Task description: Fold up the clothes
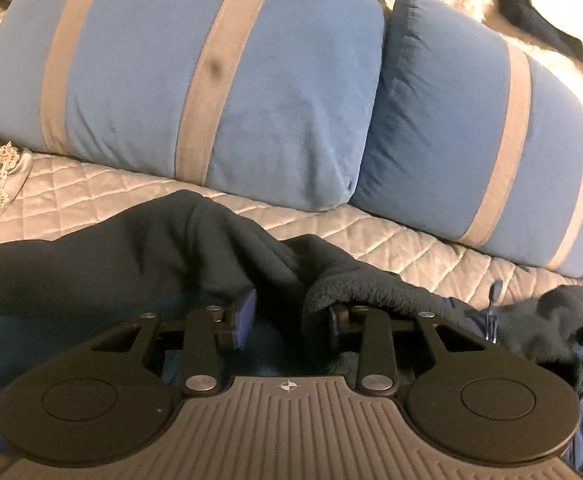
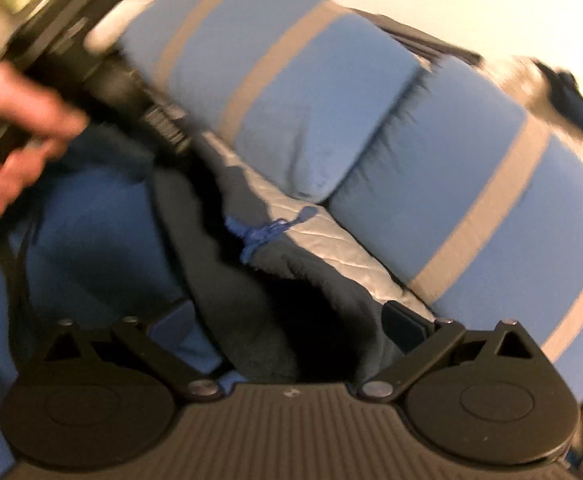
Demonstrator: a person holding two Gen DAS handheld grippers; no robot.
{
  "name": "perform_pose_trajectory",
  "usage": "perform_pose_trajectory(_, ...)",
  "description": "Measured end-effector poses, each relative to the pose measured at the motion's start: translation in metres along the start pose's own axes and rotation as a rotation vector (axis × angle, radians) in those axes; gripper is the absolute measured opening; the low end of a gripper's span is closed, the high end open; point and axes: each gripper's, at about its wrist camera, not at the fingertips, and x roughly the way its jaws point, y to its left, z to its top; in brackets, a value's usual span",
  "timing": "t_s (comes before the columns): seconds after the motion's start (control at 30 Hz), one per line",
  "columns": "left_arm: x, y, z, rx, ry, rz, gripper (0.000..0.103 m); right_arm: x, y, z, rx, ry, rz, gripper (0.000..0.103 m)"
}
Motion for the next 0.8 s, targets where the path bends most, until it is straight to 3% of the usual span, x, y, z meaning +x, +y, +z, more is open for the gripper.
perform_pose_trajectory(0.27,0.000,0.003,0.000,-0.034,0.000,-0.010,0.035,0.024,0.043,-0.013,-0.330,0.037,-0.102,0.103)
perform_pose_trajectory(0.4,-0.001,0.003,0.001,-0.035,-0.001,-0.005,0.035,0.031,0.055,-0.016,-0.436,0.048,-0.166,0.099)
perform_pose_trajectory(0.53,-0.001,0.004,0.000,-0.032,0.004,0.000,0.035,0.035,0.046,-0.017,-0.422,0.084,-0.192,0.069)
perform_pose_trajectory(0.6,-0.001,0.003,0.000,-0.028,0.006,0.003,0.036,0.034,0.039,-0.016,-0.388,0.091,-0.182,0.046)
perform_pose_trajectory(0.63,-0.001,0.003,0.000,-0.025,0.006,0.005,0.036,0.033,0.036,-0.015,-0.368,0.087,-0.181,0.026)
perform_pose_trajectory(0.67,-0.001,0.003,0.000,-0.023,0.006,0.008,0.037,0.031,0.032,-0.013,-0.345,0.081,-0.179,0.019)
perform_pose_trajectory(0.8,-0.002,0.004,-0.001,-0.023,-0.002,-0.005,0.038,0.025,0.021,-0.008,-0.278,0.052,-0.173,0.015)
